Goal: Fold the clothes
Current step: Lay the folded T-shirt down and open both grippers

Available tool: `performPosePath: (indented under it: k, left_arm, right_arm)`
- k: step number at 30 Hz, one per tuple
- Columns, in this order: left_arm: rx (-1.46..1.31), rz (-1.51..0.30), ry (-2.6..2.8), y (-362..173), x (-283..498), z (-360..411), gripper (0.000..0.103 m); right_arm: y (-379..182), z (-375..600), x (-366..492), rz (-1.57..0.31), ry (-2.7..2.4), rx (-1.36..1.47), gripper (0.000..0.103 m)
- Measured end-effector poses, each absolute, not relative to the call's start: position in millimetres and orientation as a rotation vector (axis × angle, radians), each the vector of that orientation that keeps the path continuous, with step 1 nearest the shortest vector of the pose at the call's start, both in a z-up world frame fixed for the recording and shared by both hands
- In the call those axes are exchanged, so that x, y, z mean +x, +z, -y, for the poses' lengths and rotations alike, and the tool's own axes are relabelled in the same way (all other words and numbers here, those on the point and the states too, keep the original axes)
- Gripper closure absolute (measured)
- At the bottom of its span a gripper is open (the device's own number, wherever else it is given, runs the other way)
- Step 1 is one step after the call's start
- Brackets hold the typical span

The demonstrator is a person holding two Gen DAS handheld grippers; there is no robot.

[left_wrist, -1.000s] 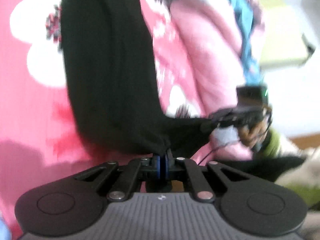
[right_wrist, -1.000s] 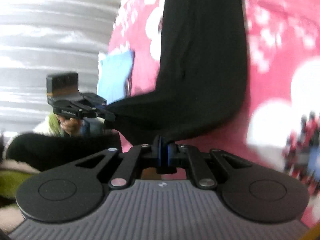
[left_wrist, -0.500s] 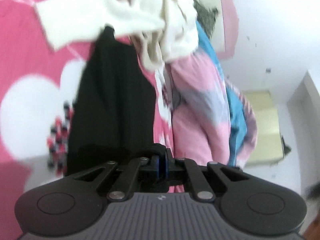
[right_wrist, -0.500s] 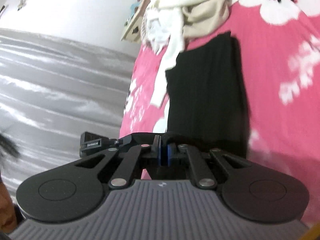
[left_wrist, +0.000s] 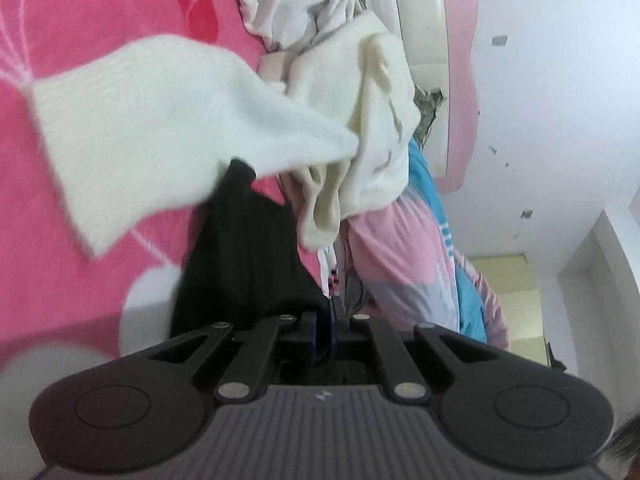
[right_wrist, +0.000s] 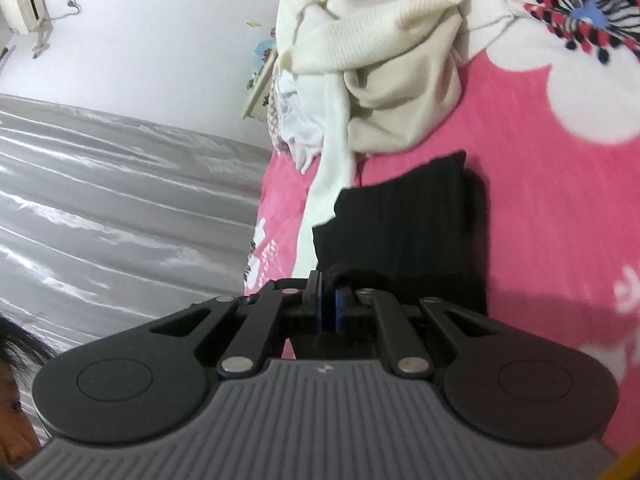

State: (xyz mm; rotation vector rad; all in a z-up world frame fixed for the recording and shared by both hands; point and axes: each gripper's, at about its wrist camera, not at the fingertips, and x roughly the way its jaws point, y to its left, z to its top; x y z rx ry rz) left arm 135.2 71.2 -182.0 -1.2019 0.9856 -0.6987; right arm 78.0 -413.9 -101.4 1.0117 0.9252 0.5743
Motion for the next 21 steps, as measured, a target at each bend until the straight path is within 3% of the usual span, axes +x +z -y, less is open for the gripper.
performPosePath:
  k: [3, 5, 10, 12, 16, 21]
  left_arm:
    - [-1.223, -0.975, -0.700, -189, 147, -71, 0.090]
    - [-1.232, -0.952, -0.693, -195, 153, -72, 0.075]
    - [-1.385, -0.822, -0.642, -211, 152, -92, 0.058]
    - [-1.398, -0.789, -0.613, -211, 151, -99, 0.056]
    - [-1.310, -0.763, -0.610, -194, 145, -105, 0.056]
    - [-0.978, -0.779, -0.689, -155, 134, -79, 0.056]
  right_arm:
    - [-119, 421, 91, -0.884, 0.590, 1.087, 0.098]
    - [-134, 427, 100, -0.852, 0.599, 1.149, 0.096]
    - [-175, 442, 115, -0.805, 0.548, 1.340, 0.092]
    - [-182, 447, 114, -0.791, 0.523, 1.373, 0.088]
    - [-178, 454, 103, -0.726, 0.515, 1.369, 0.055]
    - [-158, 461, 105, -0.677, 0.489, 1.272, 0.054]
